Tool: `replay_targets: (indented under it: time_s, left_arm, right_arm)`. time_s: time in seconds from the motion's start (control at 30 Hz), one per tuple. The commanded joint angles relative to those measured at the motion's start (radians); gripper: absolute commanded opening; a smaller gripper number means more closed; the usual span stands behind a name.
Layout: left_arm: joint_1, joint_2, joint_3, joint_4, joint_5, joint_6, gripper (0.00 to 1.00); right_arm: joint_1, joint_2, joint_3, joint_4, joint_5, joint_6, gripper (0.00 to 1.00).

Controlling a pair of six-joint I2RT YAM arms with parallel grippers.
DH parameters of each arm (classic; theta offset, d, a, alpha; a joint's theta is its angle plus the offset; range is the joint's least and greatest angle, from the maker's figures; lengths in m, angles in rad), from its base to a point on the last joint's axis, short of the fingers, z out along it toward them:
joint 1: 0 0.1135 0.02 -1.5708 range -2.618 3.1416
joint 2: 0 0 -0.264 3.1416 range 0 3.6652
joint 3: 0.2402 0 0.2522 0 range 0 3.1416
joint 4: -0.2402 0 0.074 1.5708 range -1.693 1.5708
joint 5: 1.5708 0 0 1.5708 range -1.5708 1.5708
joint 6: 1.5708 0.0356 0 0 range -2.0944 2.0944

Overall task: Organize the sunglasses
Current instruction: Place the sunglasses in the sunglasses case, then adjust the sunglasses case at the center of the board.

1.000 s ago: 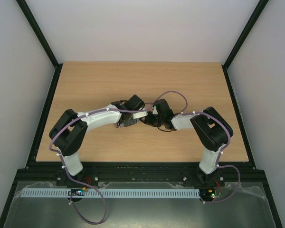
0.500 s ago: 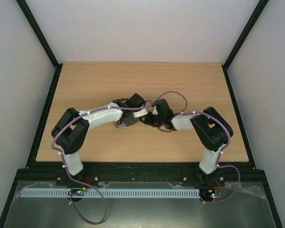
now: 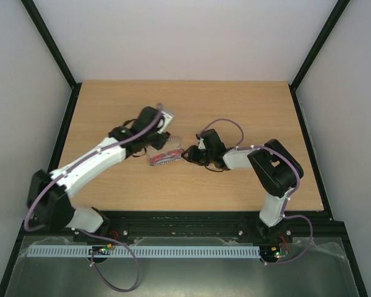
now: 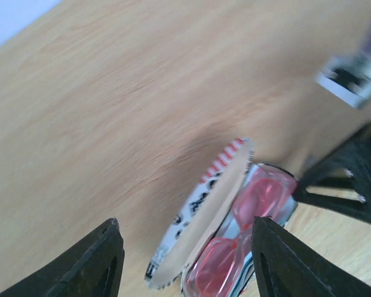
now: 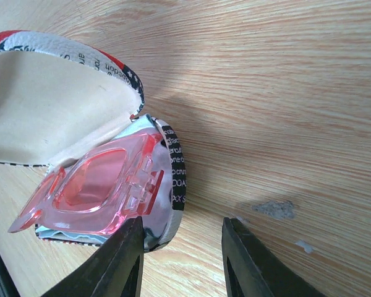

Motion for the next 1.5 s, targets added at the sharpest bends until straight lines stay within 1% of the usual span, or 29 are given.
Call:
replay_targets:
  time_s: [0.0,0.07,0.13,0.23,0.33,0.43,0.47,0.5,0.53,0.6,0.8,0.87,1.0,1.13,1.3,1.4,1.47]
  left_arm:
    - [0.126,-0.165,-0.16,0.075,0.067,-0.491,0.6]
    - [0.202,-0.244,-0.278,0.128,0.165,-0.667,0.61]
    - [0.245,-0.31,-0.407,0.196,0.246,-0.827,0.61]
    - [0.272,-0.372,-0.561,0.305,0.306,-0.969,0.61]
    - [0.331,-0.374,-0.659,0.415,0.408,-1.065,0.61]
    - [0.382,-0.325,-0.715,0.489,0.513,-1.138,0.55]
    - [0.393,-0.309,-0.732,0.513,0.526,-1.16,0.5]
    - [0.401,-0.29,-0.752,0.555,0.534,-1.176,0.43]
    - [0.408,-0.271,-0.764,0.592,0.544,-1.185,0.36]
    - [0.419,-0.222,-0.769,0.668,0.566,-1.194,0.3]
    - [0.427,-0.092,-0.773,0.834,0.621,-1.225,0.26]
    - [0.428,-0.073,-0.773,0.833,0.606,-1.219,0.25]
    - [0.429,-0.053,-0.772,0.793,0.578,-1.186,0.17]
    - [0.429,-0.069,-0.781,0.766,0.558,-1.163,0.12]
    - [0.429,-0.1,-0.775,0.701,0.517,-1.117,0.12]
    - [0.429,-0.1,-0.783,0.715,0.531,-1.099,0.17]
    - [0.429,-0.081,-0.788,0.757,0.577,-1.093,0.2]
  right_arm:
    - [0.003,0.009,-0.015,0.024,-0.002,-0.025,0.35]
    - [0.004,0.018,-0.018,0.029,0.0,-0.031,0.35]
    - [0.004,0.027,-0.02,0.03,0.003,-0.034,0.34]
    - [0.004,0.033,-0.024,0.035,0.007,-0.037,0.33]
    - [0.004,0.033,-0.024,0.03,0.012,-0.042,0.33]
    - [0.004,0.032,-0.023,0.028,0.012,-0.042,0.33]
    - [0.004,0.032,-0.023,0.028,0.012,-0.04,0.33]
    - [0.004,0.032,-0.024,0.031,0.013,-0.039,0.33]
    - [0.004,0.033,-0.024,0.032,0.013,-0.038,0.33]
    - [0.004,0.034,-0.021,0.035,0.011,-0.038,0.33]
    - [0.004,0.033,-0.022,0.032,0.011,-0.039,0.33]
    - [0.004,0.034,-0.024,0.034,0.01,-0.038,0.33]
    - [0.004,0.031,-0.024,0.036,0.008,-0.031,0.33]
    - [0.004,0.031,-0.019,0.035,0.006,-0.031,0.33]
    - [0.003,0.031,-0.016,0.033,0.006,-0.031,0.33]
    - [0.004,0.031,-0.019,0.031,0.008,-0.032,0.33]
    - [0.004,0.031,-0.022,0.031,0.007,-0.031,0.33]
